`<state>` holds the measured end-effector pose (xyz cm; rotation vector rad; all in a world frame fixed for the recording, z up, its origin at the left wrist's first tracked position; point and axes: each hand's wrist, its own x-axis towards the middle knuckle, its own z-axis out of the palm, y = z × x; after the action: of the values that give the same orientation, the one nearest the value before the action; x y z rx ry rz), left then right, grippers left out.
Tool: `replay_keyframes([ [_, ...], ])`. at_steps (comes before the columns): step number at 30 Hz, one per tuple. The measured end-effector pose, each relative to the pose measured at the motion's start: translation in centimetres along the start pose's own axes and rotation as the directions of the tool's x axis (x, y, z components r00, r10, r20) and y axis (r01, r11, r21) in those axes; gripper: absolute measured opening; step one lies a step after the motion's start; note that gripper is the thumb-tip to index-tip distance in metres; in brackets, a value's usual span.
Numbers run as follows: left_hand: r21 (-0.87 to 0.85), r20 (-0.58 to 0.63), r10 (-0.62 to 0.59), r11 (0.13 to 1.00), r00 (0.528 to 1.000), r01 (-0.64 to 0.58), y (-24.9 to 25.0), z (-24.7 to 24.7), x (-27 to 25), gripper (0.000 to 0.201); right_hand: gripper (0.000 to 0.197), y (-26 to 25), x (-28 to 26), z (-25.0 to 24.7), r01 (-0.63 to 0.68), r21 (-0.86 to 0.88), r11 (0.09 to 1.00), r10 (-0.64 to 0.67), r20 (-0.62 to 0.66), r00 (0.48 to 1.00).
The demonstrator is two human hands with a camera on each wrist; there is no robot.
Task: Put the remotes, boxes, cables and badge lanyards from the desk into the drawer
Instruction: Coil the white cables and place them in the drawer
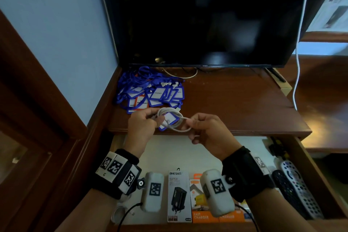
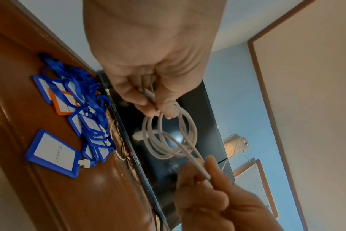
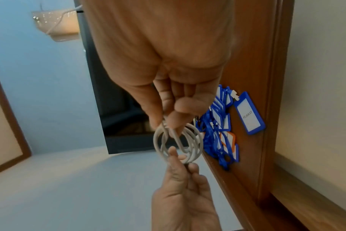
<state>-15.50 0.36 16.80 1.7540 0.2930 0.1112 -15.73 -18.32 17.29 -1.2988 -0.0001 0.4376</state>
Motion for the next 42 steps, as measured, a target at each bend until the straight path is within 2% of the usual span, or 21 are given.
replay_keyframes([
  [4, 0.126, -0.037, 0.058, 0.991, 0.998, -0.053, -0.1, -0.1, 0.1, 0.030, 0.022, 0.2, -0.2, -0.2, 0.004, 0.001, 1.000, -0.004, 0.011, 1.000],
  [10, 0.199, -0.063, 0.093, 0.977, 0.994, -0.079, -0.4, 0.2, 0.1, 0.033, 0.032, 0.7, -0.3, -0.4, -0.030, 0.035, 0.999, 0.030, -0.006, 1.000],
  [13, 0.164, -0.088, 0.080, 0.984, 0.993, -0.065, -0.3, 0.3, 0.0, 0.032, 0.028, 0.8, -0.4, -0.3, -0.019, -0.129, 0.991, 0.010, -0.064, 0.998],
  [15, 0.084, -0.069, 0.027, 0.996, 0.997, -0.022, -0.1, 0.5, -0.2, 0.031, 0.024, 1.0, -0.3, -0.3, 0.004, -0.268, 0.963, -0.035, -0.112, 0.993],
  [17, -0.017, -0.024, -0.040, 0.999, 0.999, 0.039, 0.0, 0.7, -0.5, 0.027, 0.024, 1.4, 0.0, -0.4, 0.016, -0.311, 0.950, -0.069, -0.159, 0.985],
  [23, -0.190, 0.082, -0.200, 0.959, 0.976, 0.213, 0.3, 1.6, -2.0, 0.008, 0.017, 2.7, 0.3, 0.1, 0.053, -0.154, 0.987, -0.081, -0.186, 0.979],
  [26, -0.231, 0.115, -0.246, 0.936, 0.962, 0.267, 0.3, 2.1, -2.5, 0.004, 0.014, 3.1, 0.3, 0.6, 0.078, -0.029, 0.996, -0.082, -0.163, 0.983],
  [28, -0.233, 0.163, -0.252, 0.930, 0.954, 0.285, 0.2, 2.4, -2.8, 0.005, 0.016, 3.4, 0.3, 0.8, 0.133, -0.015, 0.991, -0.133, -0.160, 0.978],
  [31, -0.222, 0.189, -0.249, 0.931, 0.950, 0.288, -0.1, 2.6, -3.2, 0.009, 0.015, 3.4, 0.1, 1.0, 0.221, -0.033, 0.975, -0.223, -0.181, 0.958],
  [34, -0.228, 0.178, -0.227, 0.937, 0.958, 0.264, -0.4, 2.7, -3.3, 0.011, 0.011, 3.4, 0.0, 0.7, 0.250, -0.010, 0.968, -0.248, -0.180, 0.952],
  [38, -0.270, 0.146, -0.197, 0.935, 0.969, 0.231, -0.5, 2.8, -3.5, 0.015, 0.009, 3.2, -0.2, 0.5, 0.184, 0.026, 0.982, -0.181, -0.096, 0.979],
  [42, -0.382, 0.146, -0.156, 0.902, 0.977, 0.201, -0.6, 2.8, -3.7, 0.021, 0.017, 3.0, -0.1, 0.6, 0.118, 0.030, 0.993, -0.117, -0.049, 0.992],
])
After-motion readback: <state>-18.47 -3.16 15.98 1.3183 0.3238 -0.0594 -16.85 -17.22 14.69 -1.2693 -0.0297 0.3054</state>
